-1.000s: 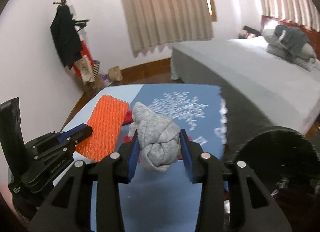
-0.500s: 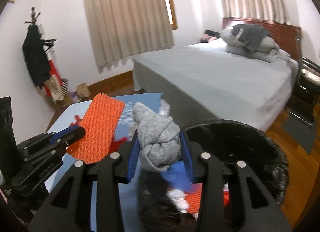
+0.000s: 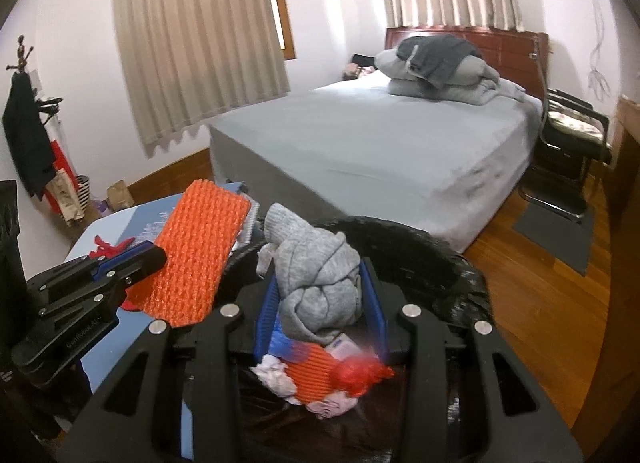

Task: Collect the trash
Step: 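Open both tools to drop the orange net and grey sock into the bin, then move both open tools back over the red gloves on the table, then grasp one red glove with the right tool while the left tool grasps the other, then lift and carry both red gloves over the bin with both tools, then open both tools to drop the red gloves into the bin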

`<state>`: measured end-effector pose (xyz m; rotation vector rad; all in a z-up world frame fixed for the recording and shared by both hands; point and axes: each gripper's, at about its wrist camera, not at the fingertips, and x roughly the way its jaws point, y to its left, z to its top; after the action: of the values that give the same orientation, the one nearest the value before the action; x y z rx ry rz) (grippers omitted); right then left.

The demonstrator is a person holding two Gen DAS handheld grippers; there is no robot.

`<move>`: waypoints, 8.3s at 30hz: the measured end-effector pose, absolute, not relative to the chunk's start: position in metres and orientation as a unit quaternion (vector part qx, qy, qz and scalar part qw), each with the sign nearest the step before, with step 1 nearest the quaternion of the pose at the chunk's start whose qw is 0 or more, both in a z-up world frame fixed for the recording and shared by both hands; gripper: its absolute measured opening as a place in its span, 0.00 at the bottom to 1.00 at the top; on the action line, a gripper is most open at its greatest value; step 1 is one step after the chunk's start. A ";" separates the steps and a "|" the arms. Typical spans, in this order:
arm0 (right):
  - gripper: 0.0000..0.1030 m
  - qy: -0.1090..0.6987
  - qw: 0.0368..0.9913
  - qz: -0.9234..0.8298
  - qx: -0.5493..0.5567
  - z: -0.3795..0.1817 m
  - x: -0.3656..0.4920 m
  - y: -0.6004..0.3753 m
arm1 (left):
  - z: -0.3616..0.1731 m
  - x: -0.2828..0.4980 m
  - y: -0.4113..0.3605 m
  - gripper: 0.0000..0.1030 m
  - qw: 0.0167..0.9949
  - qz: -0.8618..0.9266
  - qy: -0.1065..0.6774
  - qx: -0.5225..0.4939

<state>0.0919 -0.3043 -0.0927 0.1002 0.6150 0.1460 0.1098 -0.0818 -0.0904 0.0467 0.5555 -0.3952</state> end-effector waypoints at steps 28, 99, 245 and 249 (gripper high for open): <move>0.95 0.286 0.955 0.053 0.061 -0.094 0.093 -0.292 | -0.089 0.096 -0.017 0.94 0.957 -0.098 0.271 0.011; 0.15 0.431 0.863 0.254 -0.064 -0.203 0.188 0.014 | -0.152 0.073 0.225 0.94 0.941 0.130 0.310 -0.043; 0.06 0.290 0.952 0.049 0.079 -0.067 0.096 -0.340 | -0.068 0.135 -0.138 0.13 0.927 -0.239 0.288 0.034; 0.06 0.305 0.948 0.046 0.081 -0.080 0.102 -0.341 | -0.084 0.144 -0.145 0.13 0.920 -0.243 0.305 0.036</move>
<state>0.1022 -0.3408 -0.0804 0.1644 0.6217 0.0931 0.1442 -0.1446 -0.0836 0.0736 0.6258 -0.4993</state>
